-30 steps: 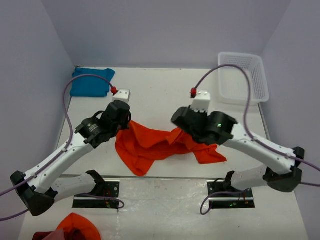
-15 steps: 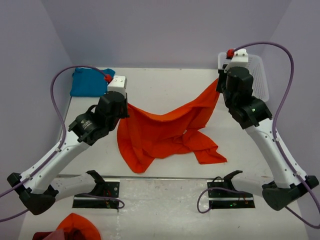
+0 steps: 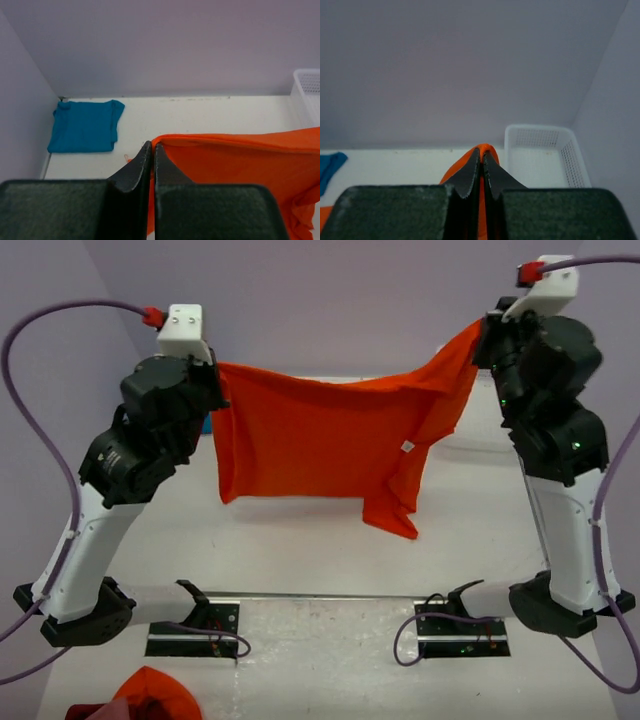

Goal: Fold and stack the t-shirts
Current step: Flatten out the tshirt

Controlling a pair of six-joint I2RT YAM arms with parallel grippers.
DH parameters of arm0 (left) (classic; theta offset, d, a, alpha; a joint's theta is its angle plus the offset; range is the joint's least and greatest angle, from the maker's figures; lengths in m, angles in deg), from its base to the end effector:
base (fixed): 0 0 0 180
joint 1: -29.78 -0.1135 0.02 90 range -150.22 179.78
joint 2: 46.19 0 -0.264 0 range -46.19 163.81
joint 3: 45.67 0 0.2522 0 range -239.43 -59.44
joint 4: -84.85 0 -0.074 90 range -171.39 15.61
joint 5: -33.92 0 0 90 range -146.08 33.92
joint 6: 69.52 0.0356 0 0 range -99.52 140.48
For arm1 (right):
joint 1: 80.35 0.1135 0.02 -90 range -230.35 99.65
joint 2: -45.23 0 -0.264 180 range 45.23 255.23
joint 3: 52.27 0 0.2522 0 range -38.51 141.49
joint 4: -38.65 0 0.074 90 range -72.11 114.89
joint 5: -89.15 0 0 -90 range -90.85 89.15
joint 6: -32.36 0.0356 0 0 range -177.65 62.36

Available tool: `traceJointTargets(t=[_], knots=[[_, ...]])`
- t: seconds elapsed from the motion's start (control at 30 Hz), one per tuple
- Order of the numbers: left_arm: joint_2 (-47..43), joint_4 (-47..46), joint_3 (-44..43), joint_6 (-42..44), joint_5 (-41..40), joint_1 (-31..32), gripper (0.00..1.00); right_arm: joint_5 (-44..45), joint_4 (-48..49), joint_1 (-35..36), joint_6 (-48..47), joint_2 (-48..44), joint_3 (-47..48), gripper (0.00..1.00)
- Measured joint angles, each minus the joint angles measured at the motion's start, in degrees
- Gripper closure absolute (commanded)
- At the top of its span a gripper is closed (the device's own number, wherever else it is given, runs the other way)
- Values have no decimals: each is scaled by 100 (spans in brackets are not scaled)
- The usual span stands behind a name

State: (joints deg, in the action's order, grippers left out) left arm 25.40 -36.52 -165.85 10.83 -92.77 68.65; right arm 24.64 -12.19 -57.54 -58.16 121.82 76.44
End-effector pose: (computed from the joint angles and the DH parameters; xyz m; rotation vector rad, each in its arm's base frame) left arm 0.1725 -0.1117 0.5353 -0.0277 1.7113 -0.0696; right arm 0.2085 0.0711 0.5717 0.0368 1.5503 -0.0367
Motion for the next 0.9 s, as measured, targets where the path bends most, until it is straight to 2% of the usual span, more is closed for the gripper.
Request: traceJointTargets(t=[0.13, 0.23, 0.37, 0.6, 0.9], knots=[[-90, -50, -621, 393, -15, -13, 100, -70, -323, 4, -236, 83, 1838, 100], [-232, -39, -662, 562, -15, -17, 100, -140, -345, 31, -369, -205, 2328, 100], [-273, 57, -629, 588, 129, -20, 100, -334, -481, 122, -404, -734, 2363, 100], [-490, 345, -46, 444, 702, -17, 100, -728, -667, 273, -400, -1176, 2114, 100], [-542, 1082, -214, 201, 1410, -17, 100, -1078, -1220, 350, -203, -1340, 1762, 100]])
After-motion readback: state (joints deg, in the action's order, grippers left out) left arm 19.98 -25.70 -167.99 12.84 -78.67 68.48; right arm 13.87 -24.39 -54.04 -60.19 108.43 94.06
